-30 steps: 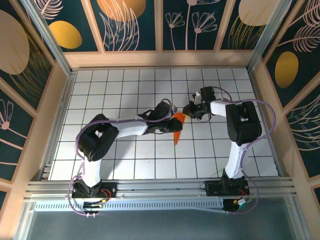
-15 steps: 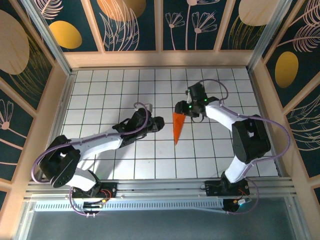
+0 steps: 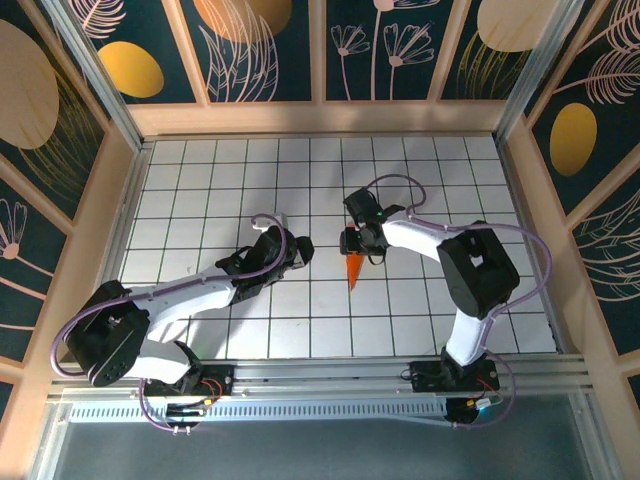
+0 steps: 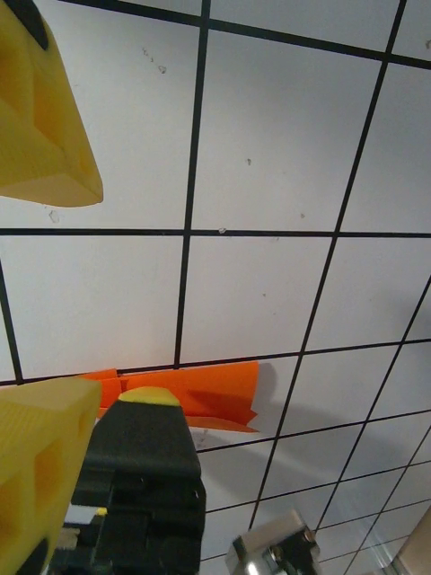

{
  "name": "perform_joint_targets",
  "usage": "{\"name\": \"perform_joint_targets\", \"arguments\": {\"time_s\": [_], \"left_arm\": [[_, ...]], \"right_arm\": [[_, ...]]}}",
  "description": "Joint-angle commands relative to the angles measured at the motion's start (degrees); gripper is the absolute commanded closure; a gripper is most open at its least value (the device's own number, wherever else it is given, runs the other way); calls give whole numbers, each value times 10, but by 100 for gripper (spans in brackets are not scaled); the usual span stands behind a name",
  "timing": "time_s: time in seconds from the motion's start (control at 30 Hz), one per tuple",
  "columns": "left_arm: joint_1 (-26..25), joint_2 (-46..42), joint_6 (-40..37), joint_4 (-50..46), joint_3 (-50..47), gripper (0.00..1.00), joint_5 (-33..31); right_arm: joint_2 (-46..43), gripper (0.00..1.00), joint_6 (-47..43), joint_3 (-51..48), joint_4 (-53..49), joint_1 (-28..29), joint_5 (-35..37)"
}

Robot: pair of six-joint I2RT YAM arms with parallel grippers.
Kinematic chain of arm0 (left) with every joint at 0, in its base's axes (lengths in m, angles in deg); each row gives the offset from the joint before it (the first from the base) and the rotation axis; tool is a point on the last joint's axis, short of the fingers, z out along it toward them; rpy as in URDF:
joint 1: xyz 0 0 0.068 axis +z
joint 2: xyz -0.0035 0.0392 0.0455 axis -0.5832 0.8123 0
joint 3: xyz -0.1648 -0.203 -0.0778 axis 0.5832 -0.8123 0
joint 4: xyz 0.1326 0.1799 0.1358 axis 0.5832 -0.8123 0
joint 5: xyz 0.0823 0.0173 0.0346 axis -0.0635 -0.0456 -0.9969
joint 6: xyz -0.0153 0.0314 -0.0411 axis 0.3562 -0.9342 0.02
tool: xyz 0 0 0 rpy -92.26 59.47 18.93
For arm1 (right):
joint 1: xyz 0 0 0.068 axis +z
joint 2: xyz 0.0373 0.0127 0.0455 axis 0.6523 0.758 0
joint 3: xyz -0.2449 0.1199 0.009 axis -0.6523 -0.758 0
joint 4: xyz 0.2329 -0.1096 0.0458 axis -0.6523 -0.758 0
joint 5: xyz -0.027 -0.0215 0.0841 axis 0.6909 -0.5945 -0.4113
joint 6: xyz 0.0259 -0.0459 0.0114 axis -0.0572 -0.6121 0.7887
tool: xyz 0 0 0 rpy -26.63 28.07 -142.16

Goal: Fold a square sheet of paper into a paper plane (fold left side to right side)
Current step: Pick up the paper plane at the center of the table.

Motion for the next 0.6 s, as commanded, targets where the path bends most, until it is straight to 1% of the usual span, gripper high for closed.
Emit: {"name": "perform_joint_targets", "arguments": {"time_s": [0.0,0.23,0.33,0.47,0.5,0.57], "left_arm": [[3,-15,10,-12,-9,47,-19],[4,-26,7,-25,-7,47,-34],[3,-33,5,-31,-6,46,-43],[3,-53,-2,-41,-5,42,-65],[4,-59,-5,-42,-5,40,-71],[7,-71,-9,-45,-5,36,-81]], "right_arm": [[9,47,7,19,-22,6,30],[-20,62,6,14,-32,6,43],[-29,76,6,12,-39,6,44],[-51,96,8,15,-49,6,53],[-61,99,9,15,-51,6,59],[-80,100,11,15,-51,5,66]]}}
